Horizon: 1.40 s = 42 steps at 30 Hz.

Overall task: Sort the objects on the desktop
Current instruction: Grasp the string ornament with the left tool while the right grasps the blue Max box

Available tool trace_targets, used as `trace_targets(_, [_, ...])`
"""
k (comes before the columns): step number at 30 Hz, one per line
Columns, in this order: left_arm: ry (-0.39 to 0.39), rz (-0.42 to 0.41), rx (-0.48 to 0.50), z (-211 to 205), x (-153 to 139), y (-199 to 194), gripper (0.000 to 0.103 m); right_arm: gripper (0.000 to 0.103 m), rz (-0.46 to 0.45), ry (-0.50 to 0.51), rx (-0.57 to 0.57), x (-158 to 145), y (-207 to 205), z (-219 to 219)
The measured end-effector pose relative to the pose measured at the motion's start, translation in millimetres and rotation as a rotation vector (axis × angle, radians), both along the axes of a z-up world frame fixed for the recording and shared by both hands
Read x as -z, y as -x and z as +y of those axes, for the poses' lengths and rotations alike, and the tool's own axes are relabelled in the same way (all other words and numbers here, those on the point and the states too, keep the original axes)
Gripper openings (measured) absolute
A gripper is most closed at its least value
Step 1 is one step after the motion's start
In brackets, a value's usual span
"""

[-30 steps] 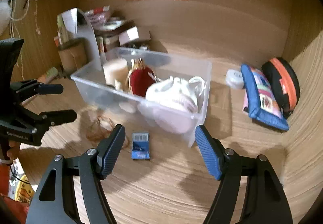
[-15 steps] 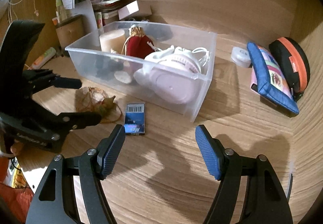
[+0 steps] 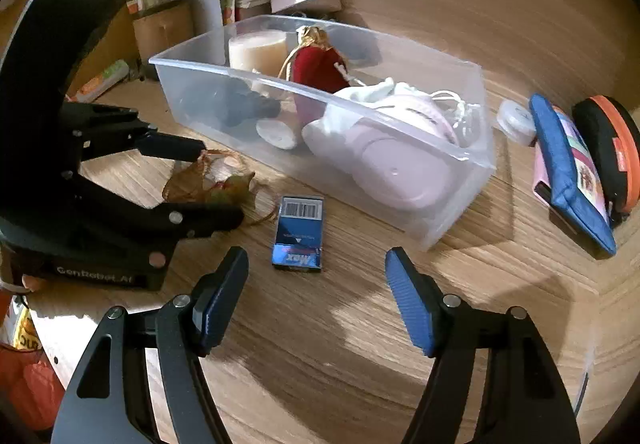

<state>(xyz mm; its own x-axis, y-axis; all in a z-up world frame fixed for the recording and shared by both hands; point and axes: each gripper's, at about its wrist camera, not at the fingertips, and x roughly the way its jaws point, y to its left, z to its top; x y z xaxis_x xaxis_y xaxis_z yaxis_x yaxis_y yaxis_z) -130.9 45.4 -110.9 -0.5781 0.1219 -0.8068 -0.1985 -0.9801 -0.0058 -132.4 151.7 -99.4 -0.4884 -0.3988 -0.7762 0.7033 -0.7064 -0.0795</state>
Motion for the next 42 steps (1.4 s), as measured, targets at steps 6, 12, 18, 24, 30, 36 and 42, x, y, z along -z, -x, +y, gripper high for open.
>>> trace_targets(6, [-0.001, 0.012, 0.023, 2.3, -0.6, -0.8, 0.042, 0.056, -0.015, -0.012, -0.008, 5.5, 6.4, -8.0])
trace_targets(12, [-0.009, 0.023, 0.028, 0.0, -1.3, -0.1, 0.028, 0.037, -0.037, 0.013, -0.020, 6.0, 10.0, -12.5])
trace_targets(18, [-0.028, 0.027, 0.007, -4.8, -0.9, 0.2, 0.020, 0.025, -0.050, 0.028, -0.036, 6.1, 5.0, -18.8])
trace_targets(24, [-0.029, 0.029, -0.026, -11.3, -1.7, -5.3, 0.019, 0.025, -0.056, 0.045, -0.024, 3.1, 2.2, -17.4])
trace_targets(30, [-0.042, 0.055, -0.036, -20.5, -9.0, -20.0, 0.019, 0.025, -0.037, 0.093, -0.009, -12.8, -4.5, -7.4])
trace_targets(36, [-0.052, 0.093, -0.054, -32.9, -25.1, -31.6, 0.019, 0.025, -0.020, 0.143, 0.001, -31.9, -9.7, 1.8])
trace_targets(42, [-0.092, 0.116, -0.075, -48.5, -47.8, -37.5, 0.019, 0.025, 0.010, 0.176, 0.010, -49.9, -12.9, 7.2])
